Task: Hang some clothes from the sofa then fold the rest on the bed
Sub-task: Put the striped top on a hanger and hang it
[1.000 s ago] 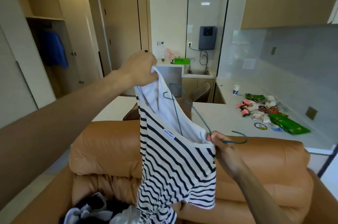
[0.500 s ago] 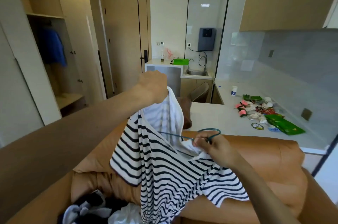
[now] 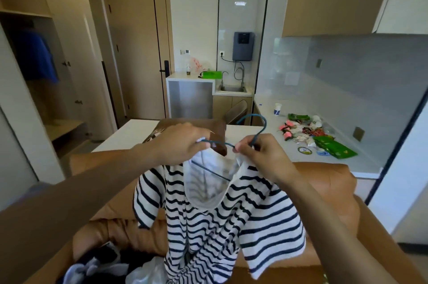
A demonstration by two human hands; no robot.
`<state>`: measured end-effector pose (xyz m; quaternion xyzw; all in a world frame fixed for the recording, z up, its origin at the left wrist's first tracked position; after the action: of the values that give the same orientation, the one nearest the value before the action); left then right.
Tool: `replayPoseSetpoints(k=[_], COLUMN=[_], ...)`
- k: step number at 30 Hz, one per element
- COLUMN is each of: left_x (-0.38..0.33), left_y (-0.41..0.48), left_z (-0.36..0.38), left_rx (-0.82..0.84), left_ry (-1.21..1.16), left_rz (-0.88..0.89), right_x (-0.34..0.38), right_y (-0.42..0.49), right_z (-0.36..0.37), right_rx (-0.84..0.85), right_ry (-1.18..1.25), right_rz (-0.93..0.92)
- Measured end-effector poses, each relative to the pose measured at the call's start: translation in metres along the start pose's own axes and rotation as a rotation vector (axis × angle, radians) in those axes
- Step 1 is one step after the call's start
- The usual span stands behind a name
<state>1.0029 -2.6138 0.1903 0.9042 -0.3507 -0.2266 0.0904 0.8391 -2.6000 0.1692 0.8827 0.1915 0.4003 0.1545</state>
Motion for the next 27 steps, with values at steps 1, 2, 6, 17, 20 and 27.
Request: replayPoseSetpoints(k=[1,2,6,17,20,27], left_x=[0.001,0.001,0.005,0.009,0.005,-0.009], left_y=[-0.005,-0.009,-0.026,-0.035,-0.035,-0.033], left_z=[-0.006,-0.014,-0.047,-0.119,-0.119,-0.124], left_rx=[-0.061,-0.125,-0.324,-0.611,-0.621,-0.628], left_ry=[0.044,0.067,0.073,-0.016,-0.005,0.064], left_rz=[-0.002,0.006,0.019,0.006,0.018,0.038], right_x=[0.001,0.001,-0.014,0.005,0.024,0.082], right_y=[-0.002,-0.004,-0.006,0.001,0.014,0.038], right_z=[-0.005,-0.011,-0.056,-0.13,-0.136,-0.138], right_rx=[0.003,0.005,-0.077,-0.348,-0.366,-0.458], right_ry=[0.041,0.062,-0.045,-0.201,-0.259,-0.596], right_rz=[0.01,0.023,0.066,-0.027,-0.032,-0.043])
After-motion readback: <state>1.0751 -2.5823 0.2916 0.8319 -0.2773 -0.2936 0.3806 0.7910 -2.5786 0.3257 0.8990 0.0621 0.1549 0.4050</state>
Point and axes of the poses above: each hand's wrist, its own y-axis towards the middle knuckle, its own z-axis out of the palm, x = y × z, the point moved 10 cm from there along y, towards the middle knuckle, and after that the axes turned 15 degrees about -y, right-handed, at the moved point
